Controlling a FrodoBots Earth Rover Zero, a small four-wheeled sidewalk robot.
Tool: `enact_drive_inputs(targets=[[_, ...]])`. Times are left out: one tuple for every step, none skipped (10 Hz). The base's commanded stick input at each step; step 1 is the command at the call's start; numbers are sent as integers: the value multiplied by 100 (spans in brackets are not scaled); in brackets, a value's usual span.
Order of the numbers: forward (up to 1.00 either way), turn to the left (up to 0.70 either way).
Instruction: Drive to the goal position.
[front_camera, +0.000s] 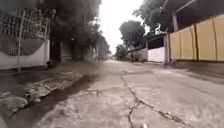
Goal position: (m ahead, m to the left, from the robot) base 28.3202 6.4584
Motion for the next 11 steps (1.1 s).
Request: enact_drive_inputs(targets=[[100, -10], [100, -38], [100, -19], [100, -4], [100, 0], [100, 0], [100, 0], [100, 0], [100, 0], [100, 0], [100, 0]])
